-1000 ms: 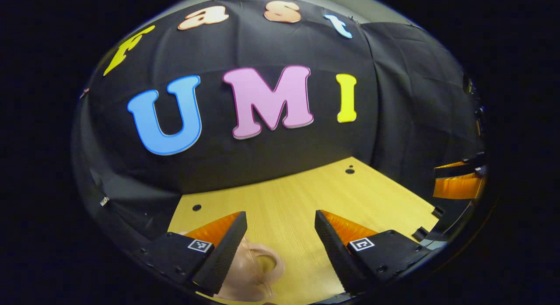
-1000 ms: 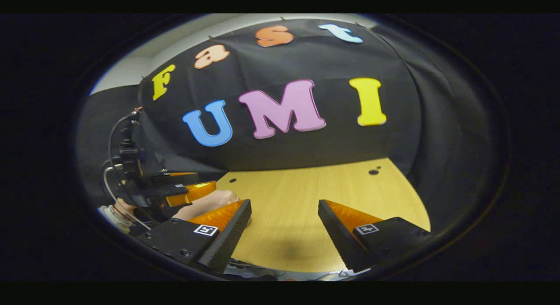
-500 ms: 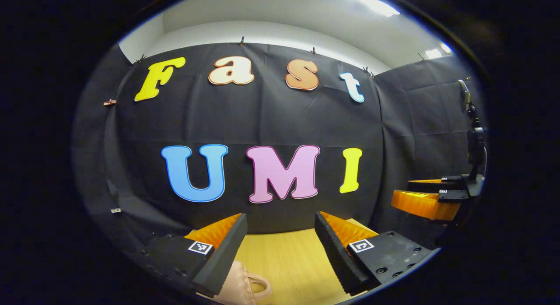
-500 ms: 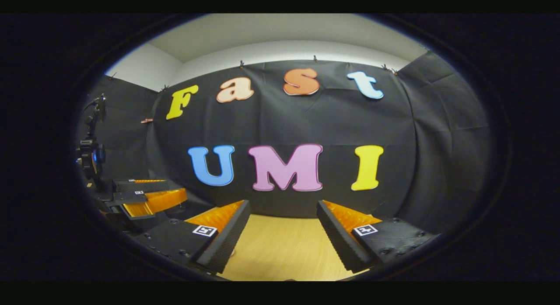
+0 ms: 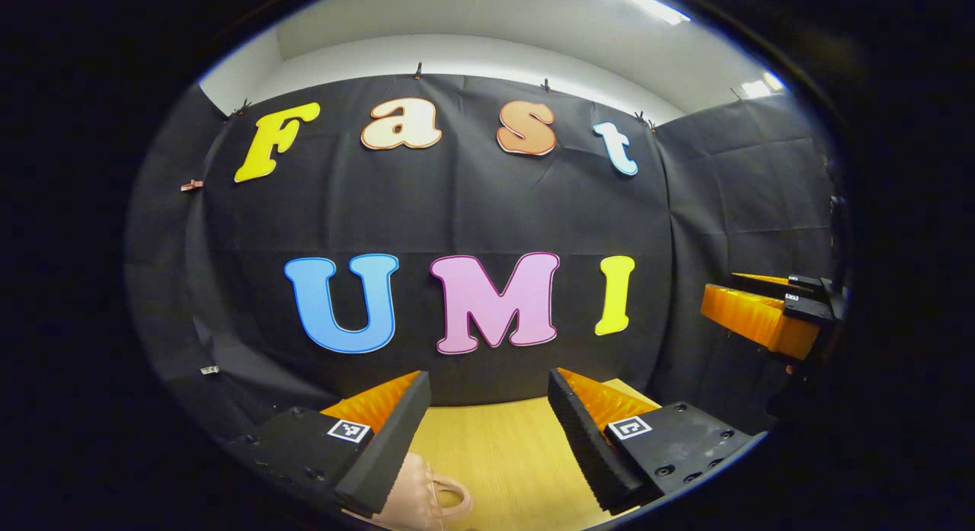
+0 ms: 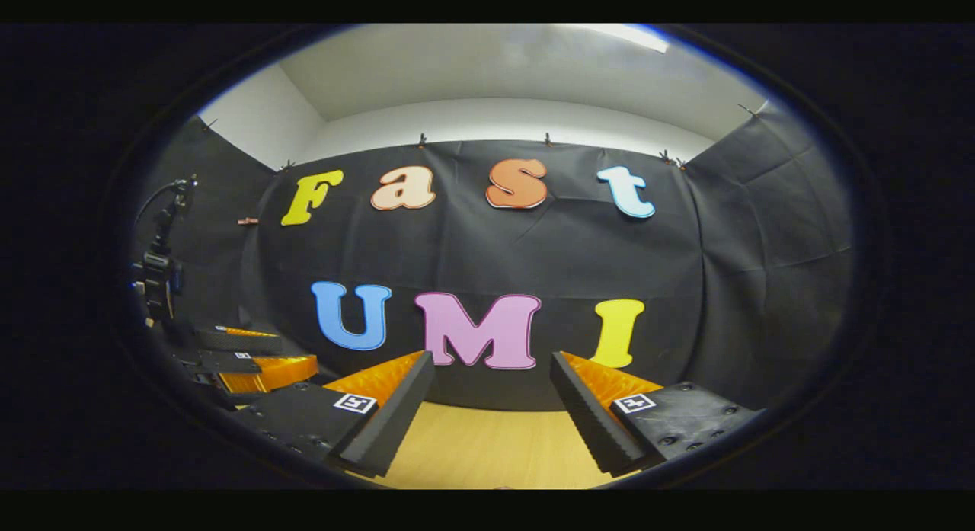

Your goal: First open the suitcase, pack the skin care products into it, and then close the suitcase.

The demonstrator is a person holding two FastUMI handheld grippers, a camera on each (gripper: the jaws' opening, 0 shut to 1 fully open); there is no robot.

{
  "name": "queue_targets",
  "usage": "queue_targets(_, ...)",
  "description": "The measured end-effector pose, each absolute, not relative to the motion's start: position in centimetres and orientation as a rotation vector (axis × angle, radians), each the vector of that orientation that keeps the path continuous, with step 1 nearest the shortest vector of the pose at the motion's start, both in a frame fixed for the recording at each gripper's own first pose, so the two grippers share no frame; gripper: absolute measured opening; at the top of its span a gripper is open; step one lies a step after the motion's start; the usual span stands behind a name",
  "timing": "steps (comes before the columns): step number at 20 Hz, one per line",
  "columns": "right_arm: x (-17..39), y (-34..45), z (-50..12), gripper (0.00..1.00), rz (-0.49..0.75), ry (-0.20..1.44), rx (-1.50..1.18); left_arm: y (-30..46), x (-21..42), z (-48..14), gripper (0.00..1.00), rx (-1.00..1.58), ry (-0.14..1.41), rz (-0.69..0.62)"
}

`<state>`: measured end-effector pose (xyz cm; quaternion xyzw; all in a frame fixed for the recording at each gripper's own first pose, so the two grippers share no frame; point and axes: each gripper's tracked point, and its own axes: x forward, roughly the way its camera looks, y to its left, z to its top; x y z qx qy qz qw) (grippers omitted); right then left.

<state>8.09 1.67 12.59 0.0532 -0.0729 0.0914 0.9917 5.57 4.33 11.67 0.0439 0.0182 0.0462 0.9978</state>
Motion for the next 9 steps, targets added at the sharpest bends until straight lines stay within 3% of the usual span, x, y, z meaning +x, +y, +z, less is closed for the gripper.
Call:
queue_targets(8,8.6,2.0,11.7,1.0,0.185,-0.139,0.071,4.2,5.6,12.5,0.97,0.083,0.027,0.094)
queue_targets(9,8.7,2.0,11.7,0.9,0.186,-0.139,0.078,4.0,5.6,13.0,0.97,0.089,0.018,0.09)
